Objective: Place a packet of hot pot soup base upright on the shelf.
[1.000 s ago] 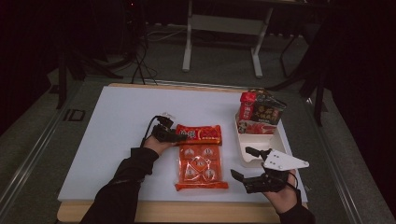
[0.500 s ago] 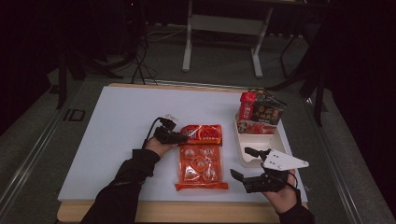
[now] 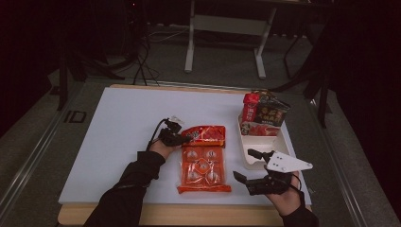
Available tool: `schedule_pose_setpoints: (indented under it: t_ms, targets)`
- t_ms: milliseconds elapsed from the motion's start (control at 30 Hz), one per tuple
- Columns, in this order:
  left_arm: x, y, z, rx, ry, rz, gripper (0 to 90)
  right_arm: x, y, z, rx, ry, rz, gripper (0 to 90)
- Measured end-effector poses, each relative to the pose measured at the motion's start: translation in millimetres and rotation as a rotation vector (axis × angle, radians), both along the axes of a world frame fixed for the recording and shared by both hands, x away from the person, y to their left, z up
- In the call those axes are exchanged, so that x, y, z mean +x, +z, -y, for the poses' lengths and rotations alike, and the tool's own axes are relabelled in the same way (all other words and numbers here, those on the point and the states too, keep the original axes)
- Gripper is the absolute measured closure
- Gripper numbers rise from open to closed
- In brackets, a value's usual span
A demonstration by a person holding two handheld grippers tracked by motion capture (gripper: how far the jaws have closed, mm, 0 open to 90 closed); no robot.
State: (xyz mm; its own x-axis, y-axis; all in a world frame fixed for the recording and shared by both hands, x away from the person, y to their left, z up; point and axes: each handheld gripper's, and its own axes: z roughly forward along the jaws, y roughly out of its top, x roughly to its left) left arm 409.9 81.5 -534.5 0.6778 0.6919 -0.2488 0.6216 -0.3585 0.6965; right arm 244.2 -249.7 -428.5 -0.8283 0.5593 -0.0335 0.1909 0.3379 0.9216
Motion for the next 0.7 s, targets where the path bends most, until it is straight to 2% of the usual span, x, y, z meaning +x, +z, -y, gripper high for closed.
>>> schedule_pose_setpoints:
  t_ms: [233,300,467,700]
  targets:
    - [-6.6,12.7,-4.8,-0.007,-0.001,0.008,89.2,0.4,-0.2,0.5,-0.001,-0.003,-0.003,12.8]
    - [-9.3,17.0,-5.8,0.002,-0.006,0.017,89.2,0.4,-0.7,0.4,-0.003,0.000,0.001,11.8]
    - [-15.1,28.5,-8.9,-0.002,-0.017,0.030,89.2,1.0,-0.6,1.5,0.014,0.008,-0.004,10.5]
    - [-25.3,50.6,-8.8,-0.035,-0.033,0.067,89.2,3.4,-0.1,3.3,0.006,-0.019,-0.026,10.8]
